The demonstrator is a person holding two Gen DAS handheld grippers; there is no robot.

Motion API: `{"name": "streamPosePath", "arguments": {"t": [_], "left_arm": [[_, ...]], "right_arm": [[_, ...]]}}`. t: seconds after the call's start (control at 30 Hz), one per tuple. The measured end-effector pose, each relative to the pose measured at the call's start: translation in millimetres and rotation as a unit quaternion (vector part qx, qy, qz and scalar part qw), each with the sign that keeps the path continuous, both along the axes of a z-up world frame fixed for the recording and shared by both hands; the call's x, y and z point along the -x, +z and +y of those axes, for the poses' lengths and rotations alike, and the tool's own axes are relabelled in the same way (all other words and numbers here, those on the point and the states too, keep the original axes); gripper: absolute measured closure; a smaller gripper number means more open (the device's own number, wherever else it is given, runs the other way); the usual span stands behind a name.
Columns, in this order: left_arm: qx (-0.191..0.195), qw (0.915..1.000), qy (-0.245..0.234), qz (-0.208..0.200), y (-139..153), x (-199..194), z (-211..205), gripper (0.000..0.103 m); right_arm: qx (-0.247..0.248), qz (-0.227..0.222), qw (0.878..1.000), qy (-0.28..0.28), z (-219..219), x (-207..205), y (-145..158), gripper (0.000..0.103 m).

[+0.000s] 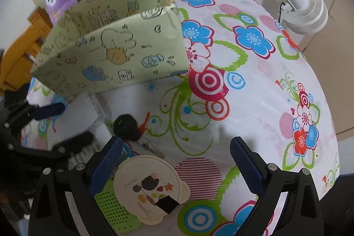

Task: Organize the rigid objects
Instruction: 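Move the left tool toward the white case while the right tool approaches the key fob, then close the left tool on the white case while the right tool closes on the key fob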

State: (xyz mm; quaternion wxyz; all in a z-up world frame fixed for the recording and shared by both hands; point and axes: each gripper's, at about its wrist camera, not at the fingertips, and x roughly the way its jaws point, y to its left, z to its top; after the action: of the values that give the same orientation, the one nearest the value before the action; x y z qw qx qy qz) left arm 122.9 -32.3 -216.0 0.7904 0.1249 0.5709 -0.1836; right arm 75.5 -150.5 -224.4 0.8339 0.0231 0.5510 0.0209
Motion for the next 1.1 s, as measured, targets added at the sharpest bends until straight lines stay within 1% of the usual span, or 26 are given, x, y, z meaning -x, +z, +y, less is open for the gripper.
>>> {"name": "streamPosePath", "arguments": {"t": [0.07, 0.13, 0.2, 0.27, 0.33, 0.4, 0.53, 0.6, 0.67, 0.73, 0.8, 0.9, 1.03, 1.07, 1.1], "left_arm": [[0.004, 1.0000, -0.002, 0.008, -0.4, -3.6, 2.2, 0.027], [0.007, 0.9999, -0.007, 0.011, -2.0, -7.1, 3.4, 0.025], [0.010, 0.9997, -0.013, 0.016, -2.3, -10.9, 4.3, 0.025], [0.014, 0.9995, -0.018, 0.022, -2.8, -9.5, 5.0, 0.027], [0.018, 0.9992, -0.024, 0.026, -2.6, -7.2, 4.3, 0.033], [0.005, 0.9994, -0.027, 0.019, -1.3, -2.3, 4.4, 0.034], [0.006, 0.9994, -0.029, 0.019, -0.7, 0.7, 10.5, 0.034], [0.003, 0.9992, -0.037, 0.016, -0.3, 2.2, 10.9, 0.034], [0.003, 0.9989, -0.042, 0.019, 0.4, 2.5, 13.7, 0.034], [0.000, 0.9988, -0.044, 0.022, -0.3, 1.2, 13.1, 0.034], [-0.008, 0.9988, -0.042, 0.024, -3.9, 0.7, 12.9, 0.034], [-0.011, 0.9987, -0.040, 0.030, -5.7, 1.1, 19.6, 0.035], [-0.015, 0.9984, -0.045, 0.029, -7.9, 1.4, 19.1, 0.034], [-0.018, 0.9983, -0.048, 0.027, -9.4, 1.3, 19.3, 0.034], [-0.021, 0.9983, -0.047, 0.029, -12.3, 0.7, 18.3, 0.035]], "right_arm": [[0.002, 0.006, 1.000, 0.005, 4.0, 0.9, -2.7, 0.004], [-0.004, 0.010, 1.000, -0.003, 3.7, 0.9, -4.1, 0.004], [-0.005, 0.018, 1.000, -0.010, 2.9, 0.4, -7.0, 0.004], [-0.002, 0.022, 1.000, -0.007, 4.3, 0.6, -8.8, 0.004], [0.003, 0.025, 1.000, -0.003, 6.7, 0.2, -10.4, 0.004], [0.005, 0.026, 1.000, -0.001, 9.2, -0.9, -12.1, 0.005], [0.014, 0.023, 1.000, 0.006, 12.1, -6.9, -14.6, 0.008], [0.009, 0.024, 1.000, 0.014, 14.1, -11.7, -15.9, 0.013], [0.008, 0.026, 0.999, 0.025, 17.1, -17.5, -18.3, 0.016], [0.006, 0.029, 0.999, 0.045, 21.1, -23.1, -21.2, 0.022], [0.007, 0.034, 0.997, 0.069, 25.5, -29.1, -24.1, 0.024], [0.007, 0.036, 0.995, 0.094, 32.7, -35.8, -25.9, 0.025], [0.029, 0.031, 0.990, 0.138, 51.6, -36.8, -28.8, 0.025], [0.037, 0.026, 0.989, 0.143, 55.5, -35.7, -29.1, 0.026], [0.039, 0.021, 0.989, 0.143, 58.0, -35.6, -29.1, 0.030]]}}
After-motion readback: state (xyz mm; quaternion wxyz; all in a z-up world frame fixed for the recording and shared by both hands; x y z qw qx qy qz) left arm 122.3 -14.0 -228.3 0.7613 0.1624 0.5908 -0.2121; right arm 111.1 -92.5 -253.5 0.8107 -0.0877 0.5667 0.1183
